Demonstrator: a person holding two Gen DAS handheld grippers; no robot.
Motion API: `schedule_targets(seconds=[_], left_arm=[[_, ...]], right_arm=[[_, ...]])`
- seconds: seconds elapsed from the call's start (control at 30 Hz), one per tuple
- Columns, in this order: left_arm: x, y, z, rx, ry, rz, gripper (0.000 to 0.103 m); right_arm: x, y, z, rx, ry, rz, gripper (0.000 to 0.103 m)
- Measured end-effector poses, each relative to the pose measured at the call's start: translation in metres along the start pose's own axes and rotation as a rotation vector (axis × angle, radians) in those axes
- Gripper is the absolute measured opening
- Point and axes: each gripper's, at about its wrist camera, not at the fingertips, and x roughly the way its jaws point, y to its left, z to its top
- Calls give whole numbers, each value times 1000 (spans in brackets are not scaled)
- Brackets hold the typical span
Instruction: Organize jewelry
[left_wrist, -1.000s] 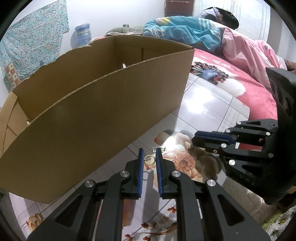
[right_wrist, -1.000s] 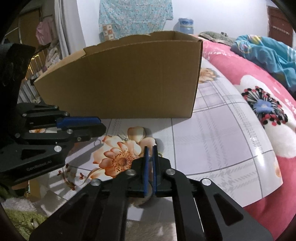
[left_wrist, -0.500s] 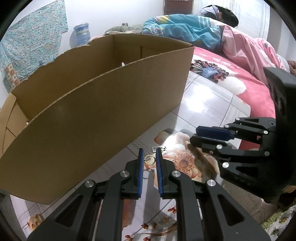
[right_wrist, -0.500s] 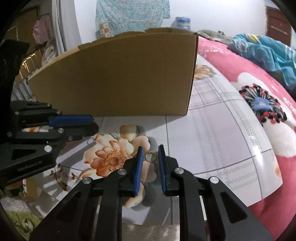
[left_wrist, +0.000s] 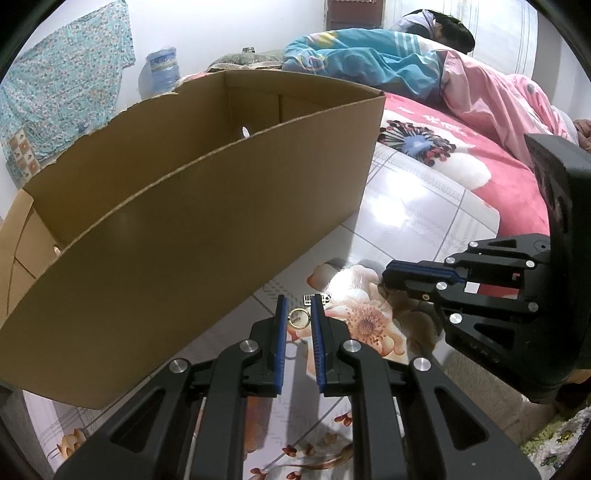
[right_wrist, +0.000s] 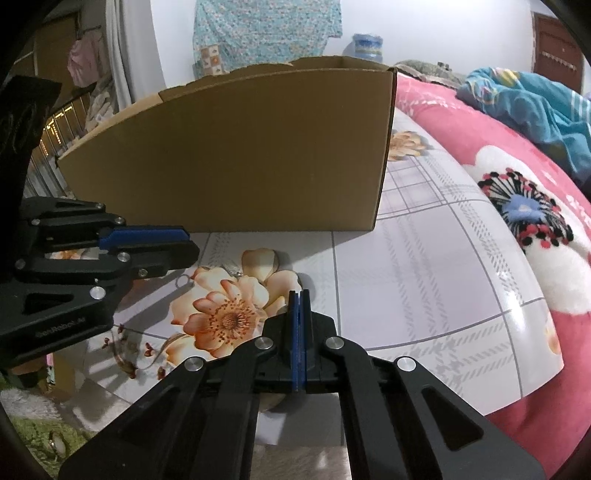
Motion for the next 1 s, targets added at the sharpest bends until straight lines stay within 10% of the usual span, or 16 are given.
schedule_targets(seconds=[1.0], left_arm=[[-8,14,-8,-55,-21,15,12]], right_arm=[[4,17,-1,-95,83,51,4]])
